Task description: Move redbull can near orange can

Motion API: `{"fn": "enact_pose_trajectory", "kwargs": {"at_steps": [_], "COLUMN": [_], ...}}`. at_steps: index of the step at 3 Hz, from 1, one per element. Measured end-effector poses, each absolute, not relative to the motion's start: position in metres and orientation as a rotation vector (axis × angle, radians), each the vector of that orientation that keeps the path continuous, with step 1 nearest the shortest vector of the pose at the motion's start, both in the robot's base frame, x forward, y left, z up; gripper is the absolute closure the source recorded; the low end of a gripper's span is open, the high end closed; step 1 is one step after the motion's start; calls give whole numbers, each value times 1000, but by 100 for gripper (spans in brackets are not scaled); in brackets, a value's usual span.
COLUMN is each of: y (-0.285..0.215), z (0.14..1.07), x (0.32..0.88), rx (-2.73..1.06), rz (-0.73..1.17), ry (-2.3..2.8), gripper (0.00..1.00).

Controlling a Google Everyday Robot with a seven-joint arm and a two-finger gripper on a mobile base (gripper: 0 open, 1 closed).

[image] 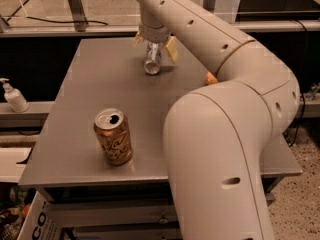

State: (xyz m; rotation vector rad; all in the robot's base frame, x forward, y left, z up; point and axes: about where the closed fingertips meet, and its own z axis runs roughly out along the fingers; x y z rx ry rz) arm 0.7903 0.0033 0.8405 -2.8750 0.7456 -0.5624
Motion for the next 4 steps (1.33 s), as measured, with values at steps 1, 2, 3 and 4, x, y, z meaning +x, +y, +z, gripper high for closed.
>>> {"fn": "enact_pose_trajectory", "kwargs": {"at_steps": [1,2,3,4], "y": [-1,-2,-7,-9], "z": [840,844,848,858], "x": [792,788,781,768], "rx": [-2883,-2879,-2870,-2851], "rz": [-549,-525,-497,-468], "ry": [749,747,752,781], "gripper": [41,65,87,100]}}
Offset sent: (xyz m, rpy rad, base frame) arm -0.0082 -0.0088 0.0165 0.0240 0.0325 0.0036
